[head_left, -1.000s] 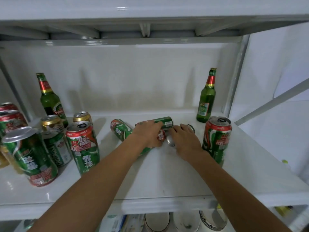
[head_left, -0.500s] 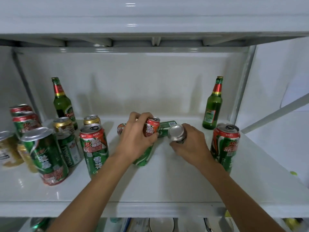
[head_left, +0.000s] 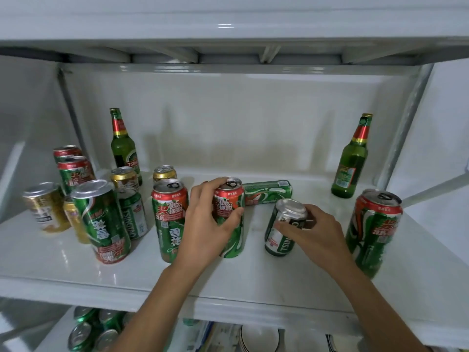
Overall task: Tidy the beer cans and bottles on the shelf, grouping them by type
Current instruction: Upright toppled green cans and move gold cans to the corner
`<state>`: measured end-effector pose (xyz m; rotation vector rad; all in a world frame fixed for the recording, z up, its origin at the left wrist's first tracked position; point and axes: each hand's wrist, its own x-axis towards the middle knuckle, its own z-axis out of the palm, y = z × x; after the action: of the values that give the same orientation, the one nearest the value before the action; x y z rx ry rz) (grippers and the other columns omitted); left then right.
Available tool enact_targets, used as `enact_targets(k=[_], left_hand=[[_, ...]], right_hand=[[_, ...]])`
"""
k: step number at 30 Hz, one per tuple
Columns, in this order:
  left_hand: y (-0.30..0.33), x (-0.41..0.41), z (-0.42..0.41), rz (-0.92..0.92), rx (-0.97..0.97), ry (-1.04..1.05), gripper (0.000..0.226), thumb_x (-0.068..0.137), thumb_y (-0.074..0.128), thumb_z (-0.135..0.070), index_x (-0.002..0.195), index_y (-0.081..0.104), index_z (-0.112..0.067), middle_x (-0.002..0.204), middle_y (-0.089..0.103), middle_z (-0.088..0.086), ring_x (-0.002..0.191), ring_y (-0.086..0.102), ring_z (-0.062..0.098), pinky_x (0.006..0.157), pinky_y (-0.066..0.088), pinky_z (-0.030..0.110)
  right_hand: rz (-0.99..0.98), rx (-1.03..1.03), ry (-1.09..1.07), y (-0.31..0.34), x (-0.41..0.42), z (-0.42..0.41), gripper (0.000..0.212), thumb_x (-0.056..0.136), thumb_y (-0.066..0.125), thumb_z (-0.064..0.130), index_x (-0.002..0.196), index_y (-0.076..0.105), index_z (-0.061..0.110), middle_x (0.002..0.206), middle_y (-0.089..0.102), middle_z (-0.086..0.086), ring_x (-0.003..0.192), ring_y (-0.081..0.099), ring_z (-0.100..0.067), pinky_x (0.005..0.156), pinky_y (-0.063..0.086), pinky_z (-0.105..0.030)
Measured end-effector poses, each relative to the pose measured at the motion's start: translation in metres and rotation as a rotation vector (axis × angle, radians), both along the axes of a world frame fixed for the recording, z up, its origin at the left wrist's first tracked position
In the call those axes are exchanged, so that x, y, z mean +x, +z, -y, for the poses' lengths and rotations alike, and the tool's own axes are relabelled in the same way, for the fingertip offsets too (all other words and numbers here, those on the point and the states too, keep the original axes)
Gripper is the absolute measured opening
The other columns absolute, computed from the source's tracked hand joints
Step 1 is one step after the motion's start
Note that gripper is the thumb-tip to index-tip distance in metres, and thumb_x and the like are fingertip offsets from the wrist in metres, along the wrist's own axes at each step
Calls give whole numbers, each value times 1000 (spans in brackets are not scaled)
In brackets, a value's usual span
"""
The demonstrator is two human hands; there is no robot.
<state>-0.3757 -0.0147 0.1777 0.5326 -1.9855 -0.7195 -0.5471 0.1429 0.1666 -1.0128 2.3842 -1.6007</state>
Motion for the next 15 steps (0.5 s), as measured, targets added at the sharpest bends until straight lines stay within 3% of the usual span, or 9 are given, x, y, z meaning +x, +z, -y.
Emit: enact_targets(k=[6, 10, 13, 15], left_hand=[[2, -1, 0, 20, 3, -10, 64, 86, 81, -28, 141, 48, -28, 133, 48, -4, 115, 44, -4, 102, 42, 17], [13, 3, -2, 88, -4, -48, 65, 89, 78, -31, 143, 44, -25, 137, 42, -5, 109, 38, -11, 90, 29, -8], [33, 13, -8, 86, -59, -123, 62, 96, 70, -35, 149, 39, -28, 143, 34, -10, 109, 37, -18, 91, 20, -11], [53, 23, -9, 76, -146, -152, 54, 100, 63, -35, 150, 41, -33, 147, 35, -12, 119, 33, -24, 95, 18, -10]], right_hand=[[12, 24, 17, 2, 4, -3, 57, 78, 87, 35, 128, 65, 22, 112, 69, 8, 95, 61, 5, 67, 44, -10], [29, 77, 39, 8, 3, -6, 63, 75, 88, 42, 129, 62, 23, 111, 66, 13, 98, 63, -3, 68, 46, -14], [26, 153, 76, 17, 3, -9, 68, 75, 85, 51, 132, 59, 25, 119, 64, 9, 100, 64, -7, 71, 46, -16], [18, 244, 94, 26, 2, -10, 72, 77, 79, 59, 135, 55, 26, 126, 61, 7, 108, 61, -13, 79, 47, -24]])
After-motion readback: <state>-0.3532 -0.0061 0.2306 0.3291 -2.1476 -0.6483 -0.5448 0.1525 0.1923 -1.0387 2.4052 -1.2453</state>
